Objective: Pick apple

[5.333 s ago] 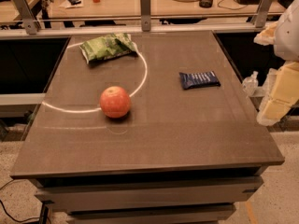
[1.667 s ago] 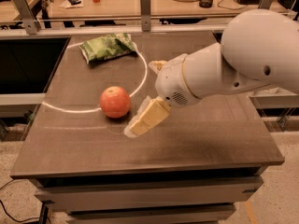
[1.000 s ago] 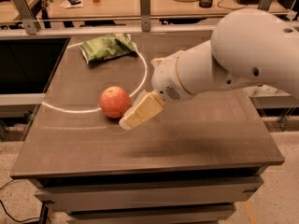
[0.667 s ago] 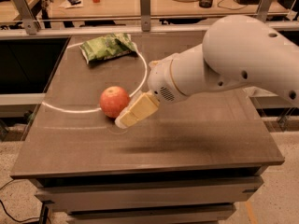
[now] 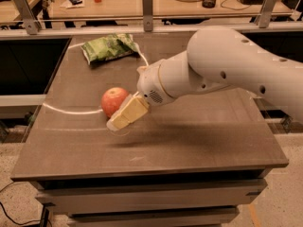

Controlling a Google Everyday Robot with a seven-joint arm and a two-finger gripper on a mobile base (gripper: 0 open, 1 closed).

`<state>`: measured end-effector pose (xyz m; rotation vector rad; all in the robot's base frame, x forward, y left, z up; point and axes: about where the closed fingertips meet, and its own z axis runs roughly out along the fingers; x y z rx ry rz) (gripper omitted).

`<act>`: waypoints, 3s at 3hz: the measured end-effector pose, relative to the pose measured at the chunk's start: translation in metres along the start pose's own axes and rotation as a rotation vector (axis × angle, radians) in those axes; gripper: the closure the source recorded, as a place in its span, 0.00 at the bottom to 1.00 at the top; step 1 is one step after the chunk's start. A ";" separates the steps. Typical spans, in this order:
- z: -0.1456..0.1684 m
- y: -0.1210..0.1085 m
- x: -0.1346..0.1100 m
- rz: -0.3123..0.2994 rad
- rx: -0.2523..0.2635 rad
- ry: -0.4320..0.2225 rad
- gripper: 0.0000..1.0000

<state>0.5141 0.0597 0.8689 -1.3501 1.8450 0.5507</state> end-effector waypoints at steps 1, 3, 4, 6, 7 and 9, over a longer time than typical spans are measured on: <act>0.016 0.000 -0.003 -0.018 -0.030 -0.017 0.00; 0.034 0.005 -0.007 -0.046 -0.084 -0.050 0.19; 0.037 0.006 -0.010 -0.061 -0.095 -0.059 0.41; 0.034 0.001 -0.023 -0.070 -0.104 -0.117 0.87; 0.015 -0.009 -0.047 -0.057 -0.055 -0.218 1.00; -0.009 -0.015 -0.072 -0.072 -0.032 -0.376 1.00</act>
Offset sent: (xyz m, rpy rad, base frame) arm 0.0127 0.0357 -0.0213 0.0609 0.0037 0.1115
